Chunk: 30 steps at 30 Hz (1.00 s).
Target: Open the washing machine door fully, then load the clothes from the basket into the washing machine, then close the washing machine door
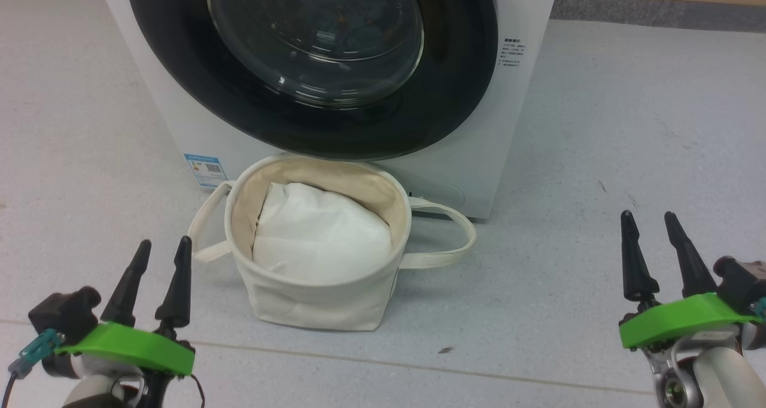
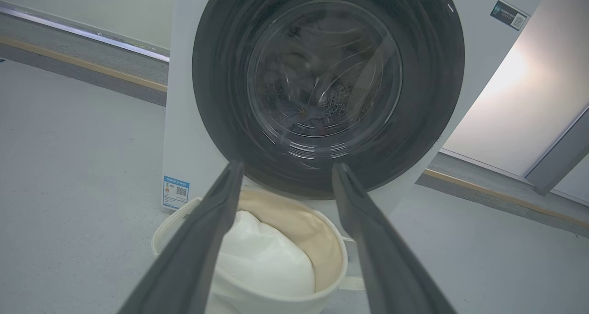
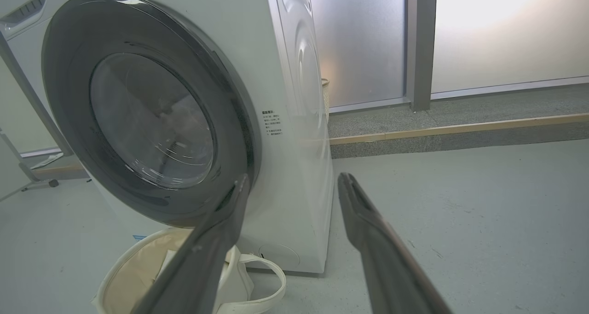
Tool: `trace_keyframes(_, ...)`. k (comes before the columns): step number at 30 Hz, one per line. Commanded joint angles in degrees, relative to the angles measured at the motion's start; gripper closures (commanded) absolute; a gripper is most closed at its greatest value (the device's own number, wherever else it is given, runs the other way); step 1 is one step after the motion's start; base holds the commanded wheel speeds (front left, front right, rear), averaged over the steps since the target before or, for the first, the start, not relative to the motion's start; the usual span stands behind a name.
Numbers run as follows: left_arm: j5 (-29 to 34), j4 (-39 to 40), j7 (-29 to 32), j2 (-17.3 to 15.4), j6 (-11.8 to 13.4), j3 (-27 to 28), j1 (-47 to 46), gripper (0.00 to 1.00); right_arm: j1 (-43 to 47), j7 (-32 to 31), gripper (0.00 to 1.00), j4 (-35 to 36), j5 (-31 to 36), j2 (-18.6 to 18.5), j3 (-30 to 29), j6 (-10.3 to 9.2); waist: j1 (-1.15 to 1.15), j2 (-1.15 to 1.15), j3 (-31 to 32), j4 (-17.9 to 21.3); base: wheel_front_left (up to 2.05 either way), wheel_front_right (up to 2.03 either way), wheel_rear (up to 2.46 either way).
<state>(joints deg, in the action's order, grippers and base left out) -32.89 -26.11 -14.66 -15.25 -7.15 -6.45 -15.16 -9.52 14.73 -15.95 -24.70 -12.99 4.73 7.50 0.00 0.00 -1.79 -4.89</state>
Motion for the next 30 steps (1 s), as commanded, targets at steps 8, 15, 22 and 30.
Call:
trace_keyframes(8,0.46,1.91,-0.34,-1.67,-0.34,2.3,-2.97,0.0,-2.42,0.27,0.0,2.02,0.6,-0.11,0.59,-0.01,0.0,0.0,-0.46,0.18,0.0,0.0,0.0)
trace_keyframes(15,0.01,-0.22,0.06,0.18,0.08,-0.11,-0.06,1.0,-0.7,-0.03,1.0,-0.23,-0.08,0.21,-0.14,0.0,0.0,0.0,-0.69,0.22,0.0,0.0,0.0)
trace_keyframes(22,-1.7,-2.77,0.75,2.19,0.08,-0.21,2.51,1.0,1.42,-0.68,1.0,-3.32,-2.0,1.49,0.04,0.0,0.03,0.0,-0.61,0.34,0.0,0.0,0.0)
trace_keyframes(30,-5.49,-1.72,2.1,2.86,0.11,0.68,2.97,1.0,1.5,-2.03,1.0,-3.03,-6.31,2.06,-0.69,0.0,0.0,0.0,-0.45,0.66,0.0,0.0,0.0)
